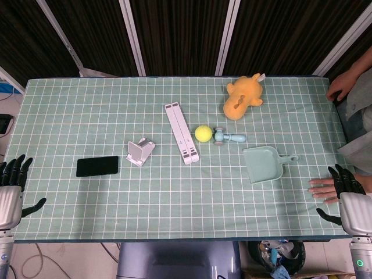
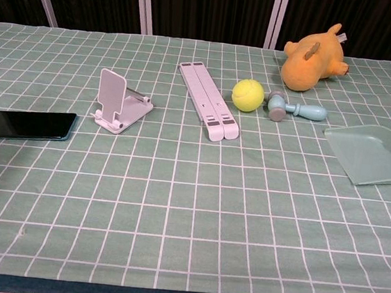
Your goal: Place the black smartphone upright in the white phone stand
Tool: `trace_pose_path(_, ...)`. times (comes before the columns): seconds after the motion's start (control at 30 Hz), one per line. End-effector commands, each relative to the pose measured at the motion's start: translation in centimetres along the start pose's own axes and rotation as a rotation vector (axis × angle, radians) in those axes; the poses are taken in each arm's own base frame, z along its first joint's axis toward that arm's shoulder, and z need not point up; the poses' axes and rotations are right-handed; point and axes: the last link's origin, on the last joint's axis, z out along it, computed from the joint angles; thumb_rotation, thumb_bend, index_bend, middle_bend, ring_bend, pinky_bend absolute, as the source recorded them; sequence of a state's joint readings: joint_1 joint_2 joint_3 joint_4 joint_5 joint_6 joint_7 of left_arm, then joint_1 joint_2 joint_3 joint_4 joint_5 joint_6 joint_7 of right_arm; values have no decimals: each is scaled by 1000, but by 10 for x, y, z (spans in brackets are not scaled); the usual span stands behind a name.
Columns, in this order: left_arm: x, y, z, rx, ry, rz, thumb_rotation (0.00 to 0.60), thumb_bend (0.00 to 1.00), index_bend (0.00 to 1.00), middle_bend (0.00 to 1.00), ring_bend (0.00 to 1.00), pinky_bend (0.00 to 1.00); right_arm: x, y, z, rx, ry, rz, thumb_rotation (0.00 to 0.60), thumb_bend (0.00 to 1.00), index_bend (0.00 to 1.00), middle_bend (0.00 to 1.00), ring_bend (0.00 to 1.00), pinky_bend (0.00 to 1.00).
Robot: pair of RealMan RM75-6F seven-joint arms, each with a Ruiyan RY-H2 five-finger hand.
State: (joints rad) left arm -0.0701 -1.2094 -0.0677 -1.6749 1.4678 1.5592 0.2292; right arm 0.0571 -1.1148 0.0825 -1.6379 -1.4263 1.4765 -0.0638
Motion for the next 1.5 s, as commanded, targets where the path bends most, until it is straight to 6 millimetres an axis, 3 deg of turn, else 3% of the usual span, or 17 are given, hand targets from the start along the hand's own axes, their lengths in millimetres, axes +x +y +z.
trace_pose_path(0.03, 0, 0, 0, 8, -7, -10, 600, 8, 0, 0, 0, 0, 0, 1, 0, -8, -3, 11, 600, 0, 0, 0, 0, 200)
trace_pose_path(0.8, -6, 10, 2, 48, -91, -106, 600, 7, 0, 0, 0, 0, -1, 1, -1, -13, -21, 57, 600, 0, 0, 0, 0, 199)
trace_pose_path(1.13, -7, 42, 35, 49, -124, -88, 600, 59, 1, 13, 0, 0, -2, 0, -1, -7, -38, 84, 600, 0, 0, 0, 0, 199)
trace_pose_path(1.2, -22, 59, 57, 34, -190, -31, 600, 69, 5, 34, 0, 0, -2, 1, 0, -10, -45, 101, 600, 0, 0, 0, 0, 199)
trace_pose_path(1.5, -53, 89, 90, 91, -356, 80, 600, 127, 51, 45, 0, 0, -3, 2, 2, -17, -53, 127, 600, 0, 0, 0, 0, 199)
